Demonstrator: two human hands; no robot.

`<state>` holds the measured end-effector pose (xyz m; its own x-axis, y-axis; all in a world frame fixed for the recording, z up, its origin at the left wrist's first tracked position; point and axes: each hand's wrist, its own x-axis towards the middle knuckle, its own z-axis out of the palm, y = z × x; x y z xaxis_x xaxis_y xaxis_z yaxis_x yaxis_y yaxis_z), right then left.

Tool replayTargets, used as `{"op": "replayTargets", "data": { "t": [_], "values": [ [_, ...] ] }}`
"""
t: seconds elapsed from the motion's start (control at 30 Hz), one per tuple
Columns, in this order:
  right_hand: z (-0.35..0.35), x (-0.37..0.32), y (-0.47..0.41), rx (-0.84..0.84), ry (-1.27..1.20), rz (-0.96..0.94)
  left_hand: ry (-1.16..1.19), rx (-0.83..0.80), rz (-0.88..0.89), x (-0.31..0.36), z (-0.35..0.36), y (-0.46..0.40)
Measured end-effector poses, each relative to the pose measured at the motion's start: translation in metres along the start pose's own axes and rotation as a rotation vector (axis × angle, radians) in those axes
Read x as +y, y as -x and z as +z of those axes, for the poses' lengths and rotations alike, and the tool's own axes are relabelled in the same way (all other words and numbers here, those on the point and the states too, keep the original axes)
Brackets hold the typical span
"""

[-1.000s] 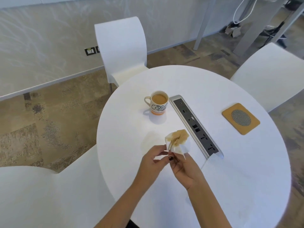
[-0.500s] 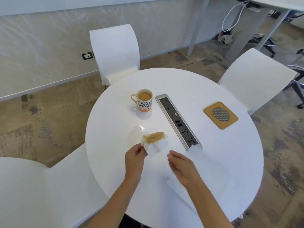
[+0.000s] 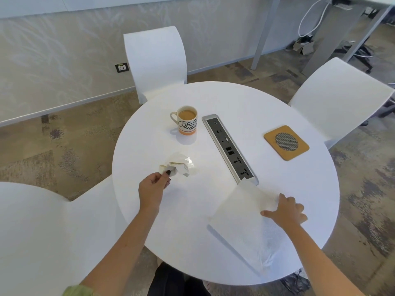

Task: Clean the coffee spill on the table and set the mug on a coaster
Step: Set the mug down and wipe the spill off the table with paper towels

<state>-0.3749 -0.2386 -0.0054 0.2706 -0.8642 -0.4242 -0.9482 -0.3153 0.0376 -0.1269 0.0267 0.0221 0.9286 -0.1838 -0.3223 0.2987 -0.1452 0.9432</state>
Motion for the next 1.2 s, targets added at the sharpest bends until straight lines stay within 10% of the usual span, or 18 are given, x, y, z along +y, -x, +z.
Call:
{"op": "replayTargets", "data": {
  "t": [0.3, 0.57, 0.87, 1.2],
  "values": [
    [0.014, -0.001, 0.009, 0.141, -0.234, -0.171, -0.008, -0.005, 0.0, -0.01, -0.003, 0.005],
    [0.044, -0.029, 0.058, 0.86, -0.086, -0.728, -0.002, -0.008, 0.006, -0.011, -0.012, 0.007],
    [0.066, -0.072, 0.094, 0.429, 0.156, -0.776, 0.003, 0.003, 0.012, -0.011, -0.016, 0.009],
    [0.056, -0.094, 0.066, 0.175, -0.11, -0.656, 0.074, -0.024, 0.011, -0.011, -0.043, -0.008]
  ]
}}
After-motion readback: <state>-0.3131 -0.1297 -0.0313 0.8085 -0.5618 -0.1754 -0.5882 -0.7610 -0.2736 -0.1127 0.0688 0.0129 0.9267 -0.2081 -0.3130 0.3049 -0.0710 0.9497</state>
